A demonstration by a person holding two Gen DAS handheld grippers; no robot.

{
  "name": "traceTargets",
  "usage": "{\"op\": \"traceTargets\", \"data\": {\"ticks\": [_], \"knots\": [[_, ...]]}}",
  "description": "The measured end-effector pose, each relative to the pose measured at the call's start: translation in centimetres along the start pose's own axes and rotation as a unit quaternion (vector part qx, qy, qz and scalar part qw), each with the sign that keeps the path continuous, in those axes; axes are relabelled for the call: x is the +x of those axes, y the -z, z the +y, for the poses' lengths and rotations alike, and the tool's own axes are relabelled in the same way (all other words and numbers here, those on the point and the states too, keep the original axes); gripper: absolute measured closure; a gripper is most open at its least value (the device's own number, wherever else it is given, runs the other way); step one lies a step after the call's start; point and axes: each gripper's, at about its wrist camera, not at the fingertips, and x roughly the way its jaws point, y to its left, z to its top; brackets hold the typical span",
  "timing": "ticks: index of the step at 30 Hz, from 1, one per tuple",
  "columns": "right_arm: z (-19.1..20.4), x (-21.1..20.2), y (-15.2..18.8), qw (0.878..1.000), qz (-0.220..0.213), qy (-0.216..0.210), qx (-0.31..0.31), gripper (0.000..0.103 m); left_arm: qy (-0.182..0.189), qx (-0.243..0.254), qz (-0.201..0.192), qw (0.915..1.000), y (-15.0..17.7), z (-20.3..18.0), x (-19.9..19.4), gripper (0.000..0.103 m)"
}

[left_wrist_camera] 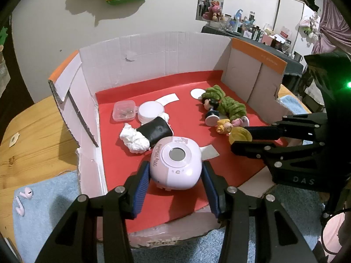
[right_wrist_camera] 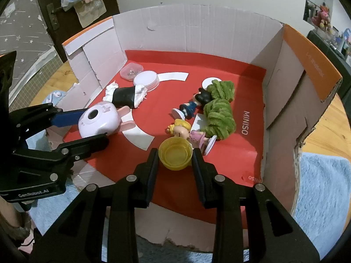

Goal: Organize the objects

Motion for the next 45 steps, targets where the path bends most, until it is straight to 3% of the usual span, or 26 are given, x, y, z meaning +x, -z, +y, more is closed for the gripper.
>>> {"op": "traceTargets", "data": {"ticks": [8, 12, 13, 23, 26, 32, 35, 38, 44, 45], "knots": [[0.2, -0.2, 0.0, 1.000, -0.006, -0.003, -0.001, 0.072, 0.001, -0.003, -0.003, 1.0000, 0.1, 0.0, -0.1, 0.052], [0.4, -0.4, 0.1, 1.000, -0.012, -0.003, -0.003, 0.053, -0.001, -0.004, -0.012, 0.9999, 0.1, -0.2, -0.6, 0.041], [0.5, -0.6, 0.1, 1.000, -0.015, -0.002, -0.003, 0.053, -0.006, -0.004, -0.015, 0.9999, 0.1, -0.2, -0.7, 0.036], [0.6, -1.7, 0.6, 1.000, -0.027, -0.006, -0.001, 0.053, -0.011, -0.013, -0.025, 0.9995, 0.4, 0.0, -1.7, 0.036], [0.8, -2.4, 0.8, 0.999, -0.034, -0.007, -0.002, 0.052, -0.020, -0.012, -0.031, 0.9993, 0.6, -0.1, -2.1, 0.027], [1.1, -3.6, 1.2, 0.999, -0.047, -0.005, -0.004, 0.045, -0.032, -0.010, -0.047, 0.9983, 1.0, -0.5, -3.4, 0.019], [1.2, -4.2, 1.5, 0.998, -0.056, -0.005, -0.003, 0.034, -0.043, -0.007, -0.054, 0.9976, 1.2, -0.6, -3.9, 0.019], [1.4, -4.6, 1.6, 0.998, -0.063, -0.002, -0.003, 0.033, -0.049, -0.005, -0.059, 0.9970, 1.5, -0.8, -4.5, 0.018], [1.5, -5.6, 2.1, 0.997, -0.074, -0.004, 0.002, 0.024, -0.060, -0.009, -0.065, 0.9960, 2.0, -0.9, -5.3, 0.011], [1.6, -5.8, 2.2, 0.997, -0.075, -0.004, 0.003, 0.024, -0.061, -0.010, -0.067, 0.9958, 2.1, -0.9, -5.4, 0.005]]}}
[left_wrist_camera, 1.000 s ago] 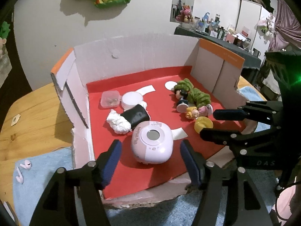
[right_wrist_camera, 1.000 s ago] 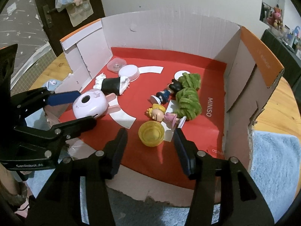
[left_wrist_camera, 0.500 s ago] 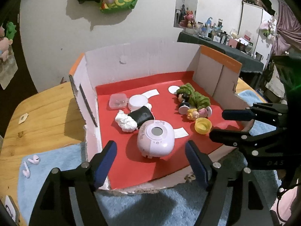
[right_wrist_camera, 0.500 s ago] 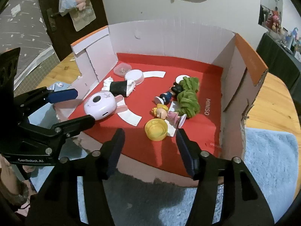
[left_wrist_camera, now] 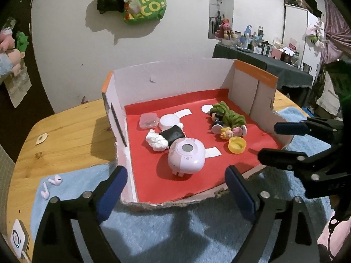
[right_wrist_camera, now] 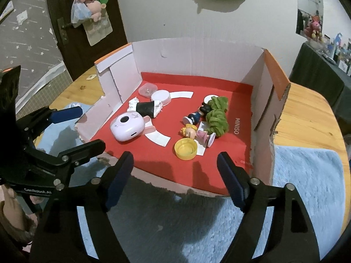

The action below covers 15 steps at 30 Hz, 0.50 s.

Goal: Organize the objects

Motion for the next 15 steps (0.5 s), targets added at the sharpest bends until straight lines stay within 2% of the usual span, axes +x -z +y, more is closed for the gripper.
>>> {"op": "traceTargets", "data": {"ticks": [1, 4, 8, 11, 15], "knots": [[0.0, -0.3, 0.1, 1.000, -0.002, 0.000, 0.001, 0.023, -0.002, -0.002, -0.002, 1.0000, 0.1, 0.0, -0.2, 0.000], [0.1, -0.9, 0.3, 1.000, -0.008, 0.000, 0.003, 0.018, -0.008, -0.004, -0.009, 0.9999, 0.3, 0.1, -0.6, 0.000], [0.4, -1.7, 0.6, 1.000, -0.014, 0.001, 0.005, 0.017, -0.009, -0.009, -0.014, 0.9998, 0.7, 0.1, -1.2, 0.000], [0.5, -2.2, 0.8, 1.000, -0.020, 0.004, 0.005, 0.008, -0.013, -0.013, -0.016, 0.9997, 0.9, 0.2, -1.6, 0.000], [0.8, -3.0, 1.1, 1.000, -0.028, 0.003, 0.007, 0.007, -0.014, -0.017, -0.019, 0.9996, 1.4, 0.2, -2.0, 0.000]]}}
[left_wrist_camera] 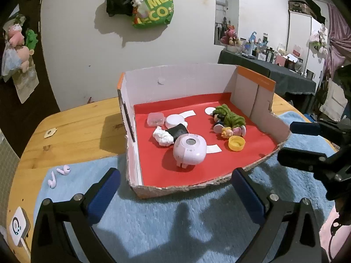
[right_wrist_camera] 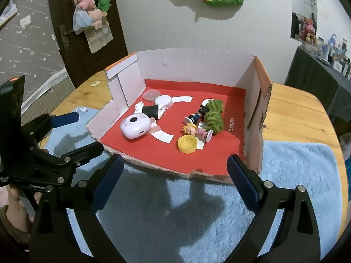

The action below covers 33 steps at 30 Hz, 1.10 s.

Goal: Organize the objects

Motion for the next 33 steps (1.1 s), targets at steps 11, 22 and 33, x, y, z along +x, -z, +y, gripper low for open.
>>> {"op": "traceTargets", "data": {"ticks": [11, 22, 33], "knots": [[0.3, -1.5, 1.5, 1.000, -0.013, 0.001, 0.011, 0.005, -0.003, -0.019, 0.003, 0.9998, 1.8, -0.1, -1.0, 0.000], [0.3, -1.5, 4.3, 0.999, -0.016, 0.022, 0.036, 0.005, -0.028, -0.045, 0.013, 0.9985, 4.5, -0.2, -1.1, 0.000], [0.3, -0.2, 7.1, 0.998, 0.003, 0.038, 0.045, 0.005, -0.031, -0.071, 0.036, 0.9963, 6.7, 0.2, -0.2, 0.000]]}}
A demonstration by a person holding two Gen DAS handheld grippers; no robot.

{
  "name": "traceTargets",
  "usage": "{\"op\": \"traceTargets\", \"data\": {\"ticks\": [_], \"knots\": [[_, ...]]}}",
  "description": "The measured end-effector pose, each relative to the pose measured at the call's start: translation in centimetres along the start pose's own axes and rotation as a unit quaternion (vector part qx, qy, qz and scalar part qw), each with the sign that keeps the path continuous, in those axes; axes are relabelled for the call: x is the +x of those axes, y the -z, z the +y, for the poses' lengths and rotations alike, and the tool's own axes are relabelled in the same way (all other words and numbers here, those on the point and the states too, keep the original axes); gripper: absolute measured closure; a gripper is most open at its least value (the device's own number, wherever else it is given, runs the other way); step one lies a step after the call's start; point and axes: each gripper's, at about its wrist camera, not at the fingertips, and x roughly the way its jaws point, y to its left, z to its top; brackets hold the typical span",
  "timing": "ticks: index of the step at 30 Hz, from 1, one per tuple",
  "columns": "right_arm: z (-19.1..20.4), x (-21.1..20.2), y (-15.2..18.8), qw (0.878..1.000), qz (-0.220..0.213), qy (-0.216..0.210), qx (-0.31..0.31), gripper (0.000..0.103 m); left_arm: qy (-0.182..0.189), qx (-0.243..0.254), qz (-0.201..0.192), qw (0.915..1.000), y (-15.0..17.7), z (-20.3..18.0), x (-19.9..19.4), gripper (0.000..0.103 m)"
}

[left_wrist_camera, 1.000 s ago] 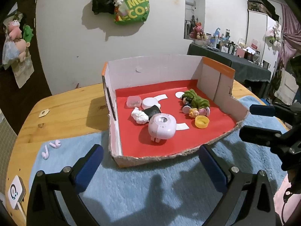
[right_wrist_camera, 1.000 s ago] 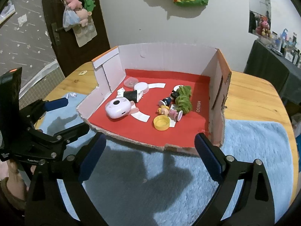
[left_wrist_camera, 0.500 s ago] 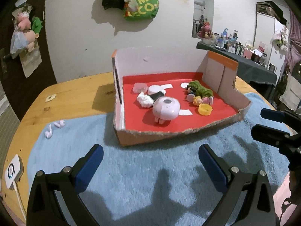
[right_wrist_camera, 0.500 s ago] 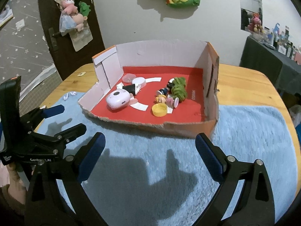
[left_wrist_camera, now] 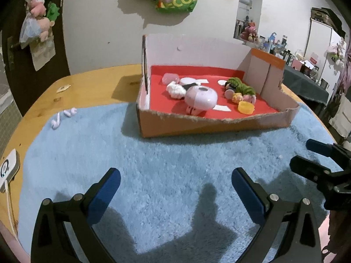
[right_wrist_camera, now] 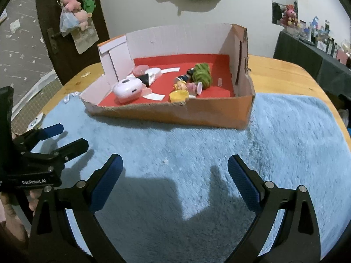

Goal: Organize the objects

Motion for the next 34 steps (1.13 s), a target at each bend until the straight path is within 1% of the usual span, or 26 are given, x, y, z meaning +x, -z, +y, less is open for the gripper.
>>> {"op": "traceTargets", "data": {"ticks": [10, 19, 34], "knots": [[-0.4, 0.4, 1.3, 1.000, -0.006, 0.010, 0.006, 0.005, -0.006, -0.004, 0.012, 0.9999, 1.3, 0.1, 0.8, 0.000], [-0.6, 1.1, 2.1, 1.000, -0.005, 0.015, 0.009, 0.005, -0.006, -0.006, 0.011, 0.9999, 1.4, 0.1, 0.9, 0.000], [-0.4, 1.1, 2.2, 1.000, -0.008, 0.019, 0.004, 0.003, 0.000, -0.013, 0.013, 0.9998, 1.2, 0.4, 1.0, 0.000]]}}
